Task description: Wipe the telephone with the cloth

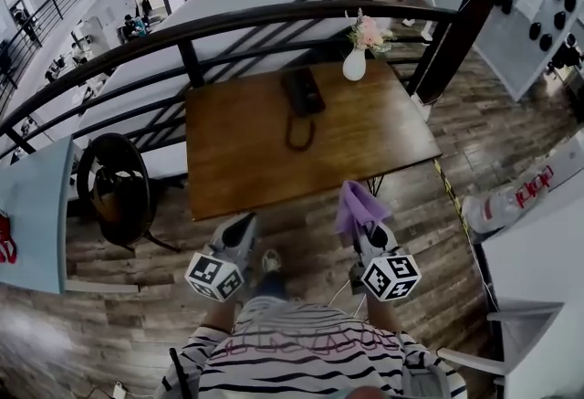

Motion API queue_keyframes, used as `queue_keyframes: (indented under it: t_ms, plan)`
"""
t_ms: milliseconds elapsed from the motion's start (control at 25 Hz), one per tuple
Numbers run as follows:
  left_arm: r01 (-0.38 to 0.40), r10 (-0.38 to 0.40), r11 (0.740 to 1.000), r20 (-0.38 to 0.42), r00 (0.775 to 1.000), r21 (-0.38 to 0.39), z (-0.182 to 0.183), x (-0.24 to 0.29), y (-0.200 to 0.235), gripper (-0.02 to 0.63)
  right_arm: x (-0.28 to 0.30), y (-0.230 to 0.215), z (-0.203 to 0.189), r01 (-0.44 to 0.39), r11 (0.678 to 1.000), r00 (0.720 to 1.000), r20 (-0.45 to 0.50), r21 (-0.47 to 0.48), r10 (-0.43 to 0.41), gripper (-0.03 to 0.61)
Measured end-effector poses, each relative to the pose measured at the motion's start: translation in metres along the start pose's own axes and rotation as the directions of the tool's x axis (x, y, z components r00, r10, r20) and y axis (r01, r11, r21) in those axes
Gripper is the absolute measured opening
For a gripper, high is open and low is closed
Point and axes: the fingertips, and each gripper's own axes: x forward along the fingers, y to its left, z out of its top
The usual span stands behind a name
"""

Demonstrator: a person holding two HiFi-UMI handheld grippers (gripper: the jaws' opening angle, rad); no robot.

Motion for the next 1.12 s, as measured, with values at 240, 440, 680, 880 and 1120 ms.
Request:
queue_keyframes:
  t_ms: [240,440,680,880,1120]
  plan:
    - [0.055,-0.055,0.998,-0.009,0.998,-0.008,0.018,0.064,0.045,0.002,0.060,-0.018,0.027,0.028,1.000,1.000,0.003,-0.005,-0.028,0.034]
    - [0.104,-0.104,0.995,-0.016,0.994,-0.010,0.038,0.107,0.086,0.002,0.115,-0.024,0.046,0.054,0.999,0.998,0.012,0.002,-0.054,0.034]
    - [0.144,-0.144,0.990,-0.007,0.990,-0.006,0.063,0.143,0.144,0.002,0.181,-0.024,0.059,0.086,0.996,0.996,0.019,0.006,-0.086,0.034]
    - [0.176,-0.177,0.984,-0.014,0.984,-0.014,0.077,0.159,0.187,0.002,0.230,-0.013,0.069,0.095,0.996,0.995,0.026,-0.004,-0.094,0.034]
    - [0.184,-0.184,0.983,-0.017,0.983,-0.026,0.078,0.176,0.219,0.002,0.267,-0.014,0.065,0.098,0.995,0.995,0.004,0.003,-0.098,0.034]
